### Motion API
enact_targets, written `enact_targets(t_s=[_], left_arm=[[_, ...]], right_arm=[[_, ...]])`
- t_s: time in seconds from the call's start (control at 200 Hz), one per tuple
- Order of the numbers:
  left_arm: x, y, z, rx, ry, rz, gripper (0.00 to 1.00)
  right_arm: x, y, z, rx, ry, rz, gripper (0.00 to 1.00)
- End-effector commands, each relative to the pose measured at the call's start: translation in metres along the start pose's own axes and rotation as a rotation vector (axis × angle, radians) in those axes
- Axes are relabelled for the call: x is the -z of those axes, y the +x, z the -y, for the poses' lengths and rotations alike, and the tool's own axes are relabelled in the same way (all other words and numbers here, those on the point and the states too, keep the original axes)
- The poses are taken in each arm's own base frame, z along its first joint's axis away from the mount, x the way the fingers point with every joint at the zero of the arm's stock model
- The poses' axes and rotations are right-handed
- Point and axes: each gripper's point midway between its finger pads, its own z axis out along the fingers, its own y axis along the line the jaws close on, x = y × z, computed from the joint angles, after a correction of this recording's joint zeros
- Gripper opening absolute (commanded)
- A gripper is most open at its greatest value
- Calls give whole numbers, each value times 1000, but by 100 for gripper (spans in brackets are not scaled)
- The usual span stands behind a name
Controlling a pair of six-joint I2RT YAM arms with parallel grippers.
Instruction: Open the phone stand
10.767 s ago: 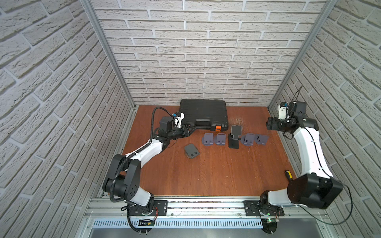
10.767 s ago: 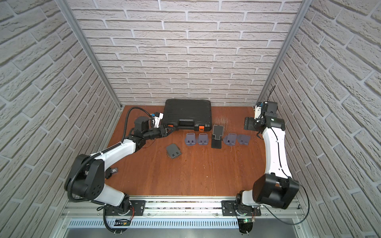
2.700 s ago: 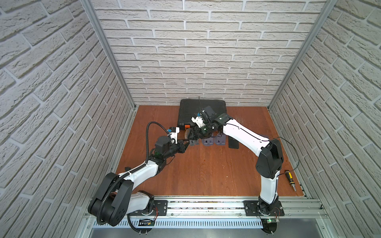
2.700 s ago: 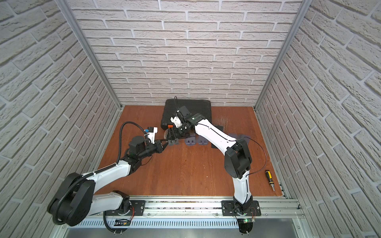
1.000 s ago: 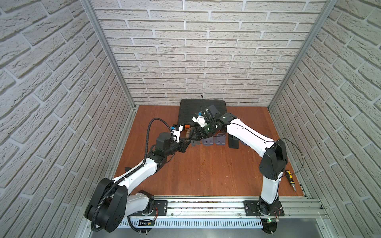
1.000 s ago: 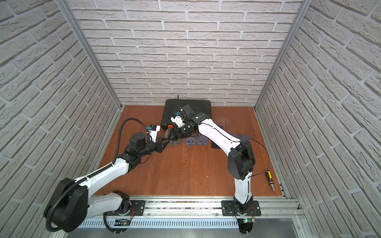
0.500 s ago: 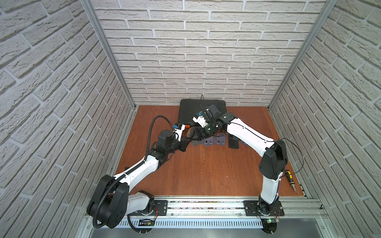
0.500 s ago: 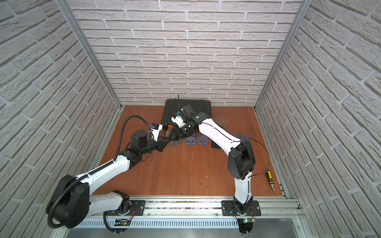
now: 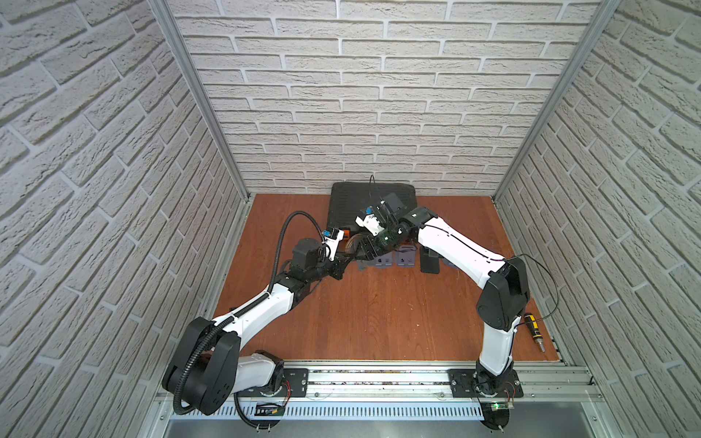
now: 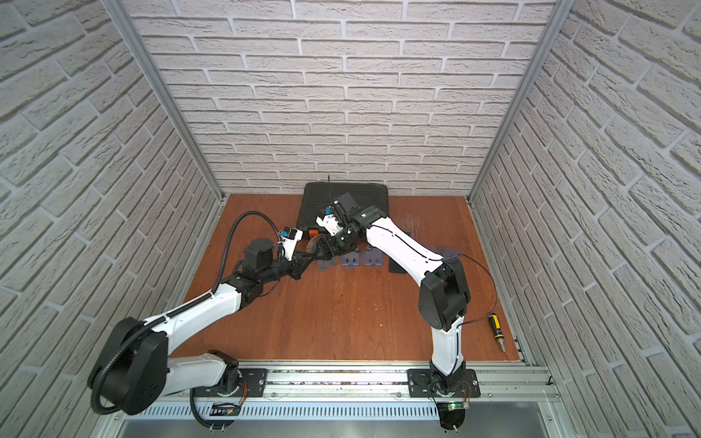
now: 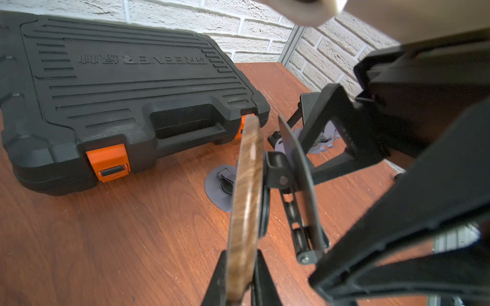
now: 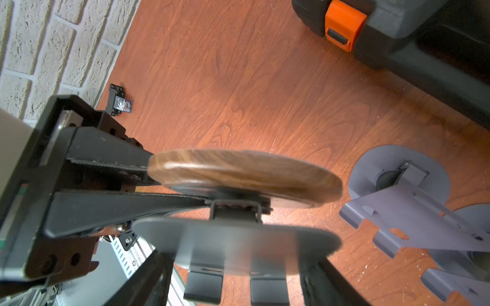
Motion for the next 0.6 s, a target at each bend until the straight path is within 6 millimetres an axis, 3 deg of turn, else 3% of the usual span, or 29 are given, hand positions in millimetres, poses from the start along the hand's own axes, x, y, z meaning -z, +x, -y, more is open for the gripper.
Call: enact_targets(t_s=[0.0,0.275,0.5,0.595], left_arm=[[37,38,-133,65,-658,-93,0],[34,38,-128,100,-622,-79,0],[15,15,-73,257,-283,86,0],[12,3,-48,280,-165,137,6]], right_arm=[[72,81,-26,-104,-31,-223,6],[72,81,-26,-106,-34,-211,6],[59,65,-31,-63,-38,-146,6],[51,59,-32,-56,-44,-135,6]])
